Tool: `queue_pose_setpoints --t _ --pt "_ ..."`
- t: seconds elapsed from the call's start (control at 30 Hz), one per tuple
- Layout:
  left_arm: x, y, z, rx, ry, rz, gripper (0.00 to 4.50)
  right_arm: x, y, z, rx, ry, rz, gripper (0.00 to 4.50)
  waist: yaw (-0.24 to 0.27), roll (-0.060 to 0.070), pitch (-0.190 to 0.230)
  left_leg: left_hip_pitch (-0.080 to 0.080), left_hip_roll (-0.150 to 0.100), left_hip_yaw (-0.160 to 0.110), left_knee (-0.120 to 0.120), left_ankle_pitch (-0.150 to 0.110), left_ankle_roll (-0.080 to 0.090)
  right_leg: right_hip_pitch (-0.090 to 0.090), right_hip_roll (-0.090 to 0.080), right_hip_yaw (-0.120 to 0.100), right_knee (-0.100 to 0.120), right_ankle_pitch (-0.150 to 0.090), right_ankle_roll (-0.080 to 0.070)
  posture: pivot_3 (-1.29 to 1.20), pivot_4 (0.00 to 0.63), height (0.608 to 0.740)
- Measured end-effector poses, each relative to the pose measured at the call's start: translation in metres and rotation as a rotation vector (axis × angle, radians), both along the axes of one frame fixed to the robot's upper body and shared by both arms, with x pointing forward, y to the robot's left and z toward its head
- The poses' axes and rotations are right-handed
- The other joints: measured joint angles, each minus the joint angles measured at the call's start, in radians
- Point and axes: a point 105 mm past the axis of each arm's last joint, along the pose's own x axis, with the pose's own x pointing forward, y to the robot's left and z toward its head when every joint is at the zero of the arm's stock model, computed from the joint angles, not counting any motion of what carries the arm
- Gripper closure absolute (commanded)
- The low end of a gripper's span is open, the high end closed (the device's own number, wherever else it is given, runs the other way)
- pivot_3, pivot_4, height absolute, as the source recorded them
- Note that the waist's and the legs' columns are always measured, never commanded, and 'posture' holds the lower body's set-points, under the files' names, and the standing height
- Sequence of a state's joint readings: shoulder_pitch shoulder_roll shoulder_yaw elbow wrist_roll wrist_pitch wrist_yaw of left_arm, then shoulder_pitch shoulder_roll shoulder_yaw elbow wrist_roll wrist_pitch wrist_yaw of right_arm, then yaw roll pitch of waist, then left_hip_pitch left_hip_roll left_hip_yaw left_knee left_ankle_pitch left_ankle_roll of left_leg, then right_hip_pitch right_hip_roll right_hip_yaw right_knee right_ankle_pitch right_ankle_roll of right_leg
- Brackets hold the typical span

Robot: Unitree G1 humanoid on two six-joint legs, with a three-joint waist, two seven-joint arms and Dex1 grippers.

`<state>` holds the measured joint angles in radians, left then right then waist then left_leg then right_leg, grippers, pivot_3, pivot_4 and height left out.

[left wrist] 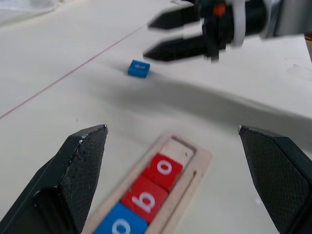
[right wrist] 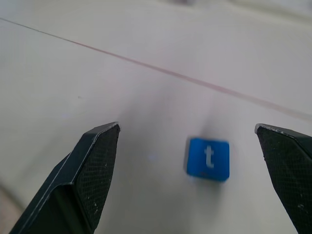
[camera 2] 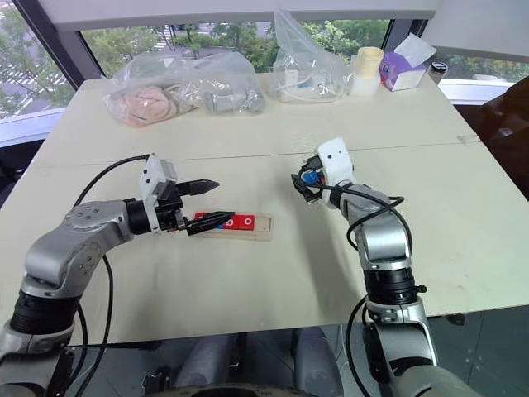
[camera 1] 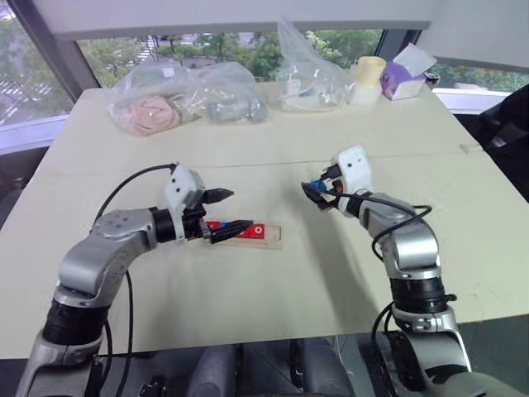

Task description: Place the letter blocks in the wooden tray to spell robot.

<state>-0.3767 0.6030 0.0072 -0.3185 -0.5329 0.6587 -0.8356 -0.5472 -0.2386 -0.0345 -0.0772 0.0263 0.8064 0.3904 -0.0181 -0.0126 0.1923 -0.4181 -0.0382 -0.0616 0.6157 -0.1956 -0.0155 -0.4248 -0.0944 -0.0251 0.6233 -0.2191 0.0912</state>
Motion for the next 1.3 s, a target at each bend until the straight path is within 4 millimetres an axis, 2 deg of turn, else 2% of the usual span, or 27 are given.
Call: queue_pose_setpoints --t 0.2,0.37,0.43,0.53,0.63,0.67,0.7,0.83,0.9,1.0,1.07,1.23,1.3 --pt "0.007 -0.001 -0.005 0.018 -0.002 0.010 0.00 0.023 -0.002 -0.015 0.003 0.047 -0.083 0.02 0.002 0.000 0.000 0.000 -0.001 0.000 0.000 0.000 0.000 0.000 0.000 0.000 0.001 0.001 0.001 0.00 0.150 0.740" --pt "0.008 0.001 -0.005 0.023 -0.012 0.026 0.00 0.028 -0.009 -0.037 -0.021 0.100 -0.116 0.02 0.002 0.000 0.000 0.000 0.000 0.000 0.000 0.000 0.000 0.000 0.000 0.000 0.001 0.001 0.001 0.00 0.150 0.740" --pt "0.008 0.002 -0.007 0.023 -0.007 0.030 0.00 0.030 -0.008 -0.037 -0.024 0.098 -0.114 0.02 0.001 0.000 0.000 0.000 0.000 0.000 0.000 0.000 0.000 0.000 0.001 0.001 0.001 0.001 0.002 0.00 0.150 0.740" --pt "0.007 0.002 -0.008 0.023 -0.004 0.034 0.00 0.032 -0.007 -0.037 -0.021 0.092 -0.110 0.91 0.001 0.000 0.000 0.001 0.000 0.000 0.000 0.000 0.000 0.000 0.001 0.001 0.002 0.001 0.002 0.00 0.150 0.740" --pt "0.006 0.004 -0.013 0.028 0.003 0.044 0.00 0.033 -0.003 -0.038 -0.017 0.090 -0.103 2.36 0.001 0.000 0.000 0.001 0.000 0.000 0.000 0.000 0.000 0.000 0.001 0.001 0.002 0.001 0.002 0.00 0.150 0.740" --pt "0.006 0.004 -0.012 0.029 -0.001 0.046 0.00 0.033 -0.003 -0.037 -0.018 0.090 -0.105 2.96 0.003 0.000 0.000 0.001 0.000 0.000 0.000 0.000 0.000 0.000 0.001 0.001 0.002 0.001 0.002 0.00 0.150 0.740" --pt "0.007 0.005 -0.012 0.030 -0.004 0.048 0.00 0.033 -0.003 -0.036 -0.020 0.088 -0.108 3.31 0.004 0.000 0.000 0.001 0.000 0.000 0.000 0.000 0.000 0.000 0.001 0.001 0.002 0.001 0.001 0.00 0.150 0.740" --pt "0.007 0.005 -0.012 0.030 -0.009 0.049 0.00 0.034 -0.005 -0.035 -0.032 0.088 -0.136 3.29 0.003 0.000 0.000 0.001 0.000 0.000 0.000 0.000 0.000 0.000 0.001 0.001 0.002 0.000 0.000 0.00 0.150 0.740" --pt "0.007 0.005 -0.012 0.037 -0.013 0.051 0.00 0.032 -0.008 -0.028 -0.030 0.080 -0.167 3.29 0.003 0.000 0.000 0.000 0.000 0.000 0.000 0.000 0.000 -0.001 0.001 0.001 0.002 0.000 0.000 0.00 0.150 0.740" --pt "0.006 0.005 -0.013 0.051 -0.012 0.041 0.00 0.015 -0.011 0.005 0.047 0.030 -0.224 3.29 0.004 0.000 0.000 -0.001 0.001 -0.001 0.000 0.000 0.000 -0.003 0.001 0.001 0.004 0.000 0.001 0.00 0.150 0.740" --pt "0.004 0.005 -0.014 0.061 -0.011 0.030 0.00 -0.004 -0.011 0.015 0.100 0.032 -0.259 3.29 0.006 0.000 0.000 0.000 0.001 -0.002 -0.001 0.000 0.000 -0.003 0.001 0.001 0.005 0.000 0.002 0.00 0.150 0.740" --pt "-0.004 -0.010 -0.009 0.056 -0.027 -0.040 0.00 -0.061 -0.005 -0.023 0.215 0.286 -0.335 3.29 0.006 0.001 0.000 0.000 0.001 -0.002 0.000 0.000 0.000 -0.003 0.001 0.001 0.005 -0.002 -0.001 0.00 0.150 0.740" --pt "-0.008 -0.017 -0.009 0.050 -0.026 -0.076 0.00 -0.075 0.000 -0.023 0.222 0.328 -0.325 3.29 0.005 0.001 0.000 0.000 0.001 -0.003 0.000 0.000 0.000 -0.003 0.000 0.001 0.005 -0.002 -0.001 0.00 0.150 0.740"
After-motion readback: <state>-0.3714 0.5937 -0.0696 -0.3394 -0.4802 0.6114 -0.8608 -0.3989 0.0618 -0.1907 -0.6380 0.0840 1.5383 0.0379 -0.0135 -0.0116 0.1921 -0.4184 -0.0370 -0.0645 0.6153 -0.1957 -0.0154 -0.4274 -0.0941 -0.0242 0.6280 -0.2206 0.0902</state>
